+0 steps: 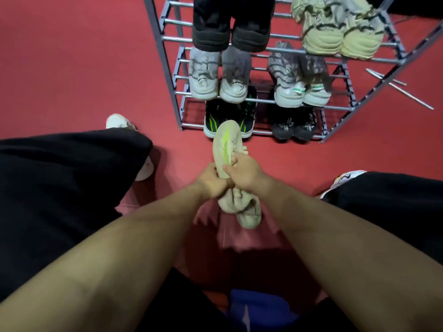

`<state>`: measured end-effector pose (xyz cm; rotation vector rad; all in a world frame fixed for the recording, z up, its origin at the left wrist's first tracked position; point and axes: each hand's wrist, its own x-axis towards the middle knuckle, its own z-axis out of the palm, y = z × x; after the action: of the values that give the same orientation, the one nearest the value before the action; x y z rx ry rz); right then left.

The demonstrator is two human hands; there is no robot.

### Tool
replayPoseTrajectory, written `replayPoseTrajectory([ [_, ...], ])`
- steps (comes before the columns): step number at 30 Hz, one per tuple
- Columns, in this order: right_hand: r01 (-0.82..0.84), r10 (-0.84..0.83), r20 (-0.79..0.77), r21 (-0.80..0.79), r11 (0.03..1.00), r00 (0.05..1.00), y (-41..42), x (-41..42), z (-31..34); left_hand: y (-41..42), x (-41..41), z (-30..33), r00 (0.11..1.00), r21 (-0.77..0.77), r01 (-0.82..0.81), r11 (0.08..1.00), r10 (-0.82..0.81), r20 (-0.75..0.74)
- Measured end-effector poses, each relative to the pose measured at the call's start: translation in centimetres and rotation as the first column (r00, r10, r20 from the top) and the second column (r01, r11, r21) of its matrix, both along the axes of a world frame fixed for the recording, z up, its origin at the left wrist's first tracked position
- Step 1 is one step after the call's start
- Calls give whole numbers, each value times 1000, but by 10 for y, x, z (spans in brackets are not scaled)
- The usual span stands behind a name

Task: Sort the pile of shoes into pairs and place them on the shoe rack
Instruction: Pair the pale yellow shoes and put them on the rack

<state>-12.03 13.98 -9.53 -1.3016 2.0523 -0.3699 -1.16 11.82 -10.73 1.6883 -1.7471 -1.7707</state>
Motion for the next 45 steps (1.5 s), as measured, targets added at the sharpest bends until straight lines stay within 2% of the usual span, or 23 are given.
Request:
replayPoseTrajectory([
  [2,32,-32,32,-19,999,999,1,3,2,1,16,3,998,27,-34,999,32,50],
  [4,192,-192,13,2,981,981,-2,-5,-7,1,37,4,992,117,-69,991,55,116],
  [6,297,-293,-46,154,942,955,7,-25,-28,2,49,-6,982,170,-87,982,56,178],
  [8,231,-167,-188,403,885,968,25,-38,-47,5,53,-24,971,167,-65,984,24,238],
  [9,198,-117,-189,503,841,975,33,-39,-49,4,52,-32,965,155,-34,987,-8,262],
  [12,36,14,-81,588,808,997,56,-38,-60,-1,50,-67,972,233,10,972,-64,227],
  [14,65,-98,16,636,769,995,62,-40,-71,-7,48,-77,971,309,8,951,-81,224],
  [18,281,-298,-56,537,796,953,61,-45,-99,-9,41,-68,971,296,4,955,-74,226],
  [20,278,-290,-62,534,799,955,64,-46,-108,-7,35,-71,982,313,0,950,-59,180],
  [24,300,-299,-85,495,816,951,69,-46,-108,-1,28,-70,981,310,15,951,-73,178],
  [28,316,-315,-84,478,820,945,70,-51,-90,-1,28,-53,984,288,-68,955,17,176],
  [32,230,-229,-68,523,821,971,66,-63,-44,-6,28,-27,991,280,-105,954,78,105],
  [34,235,-238,-60,509,828,969,61,-69,-16,-11,27,-7,993,249,-96,964,74,96],
  [38,387,-436,61,364,847,898,52,-82,41,-18,24,44,998,241,-41,970,27,60],
  [45,470,-472,174,54,881,865,71,-94,164,-18,22,156,998,48,36,998,-34,-60],
])
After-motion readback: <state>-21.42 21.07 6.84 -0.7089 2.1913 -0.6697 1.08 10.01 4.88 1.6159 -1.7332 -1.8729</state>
